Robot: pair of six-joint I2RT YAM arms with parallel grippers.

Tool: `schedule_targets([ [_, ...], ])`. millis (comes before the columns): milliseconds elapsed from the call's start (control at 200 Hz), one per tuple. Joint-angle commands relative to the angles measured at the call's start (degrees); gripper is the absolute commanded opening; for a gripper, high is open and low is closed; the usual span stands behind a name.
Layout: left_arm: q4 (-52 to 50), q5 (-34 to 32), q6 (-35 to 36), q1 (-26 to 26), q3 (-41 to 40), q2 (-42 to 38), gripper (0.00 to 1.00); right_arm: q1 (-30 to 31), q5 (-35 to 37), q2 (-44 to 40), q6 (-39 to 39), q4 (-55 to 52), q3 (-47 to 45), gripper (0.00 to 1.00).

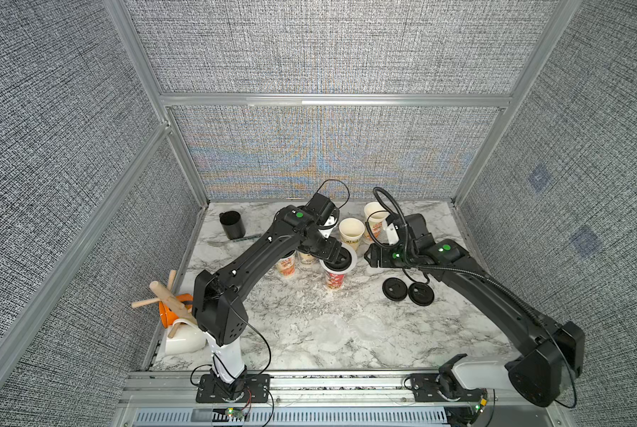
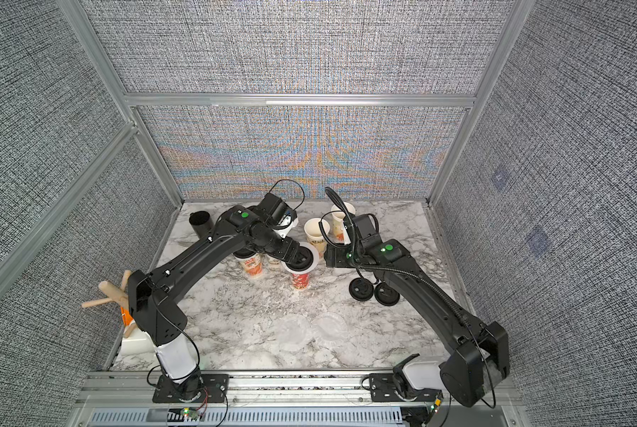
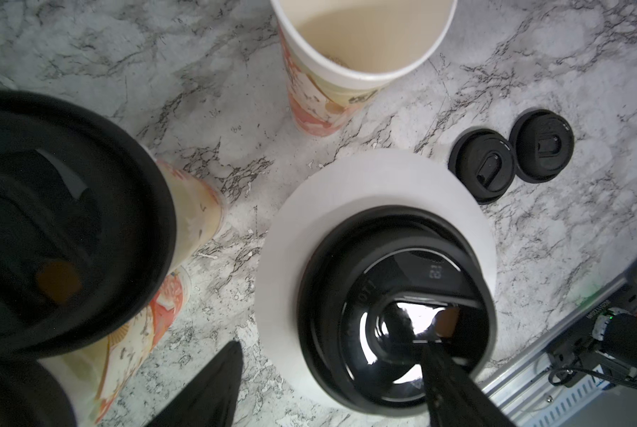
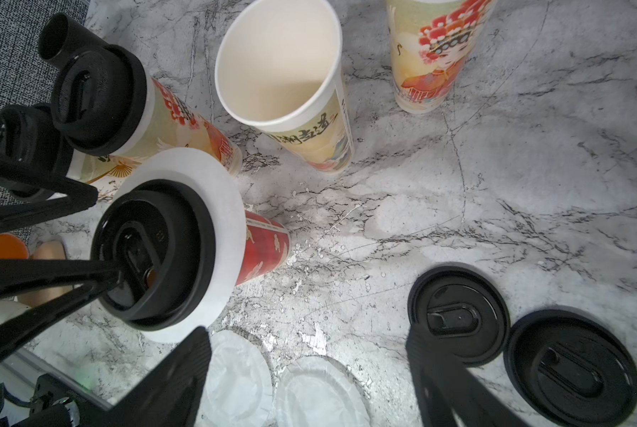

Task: Put the leak-proof paper on the milk tea cups
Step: Secure the cup lid on the cup.

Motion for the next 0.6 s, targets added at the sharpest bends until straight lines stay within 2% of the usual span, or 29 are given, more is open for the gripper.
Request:
schedule_targets([
  [0,0.2,-1.3,-0.3,0.0,-0.3,0.1,0.76,0.1,-0.4,-0.1,0.2,1.9,0.1,0.86],
  [596,-2.0,-1.8,0.2,0.0,0.7,-2.4,0.76,0.1,-1.7,0.5,0.2,2.2,0.7,0.84],
])
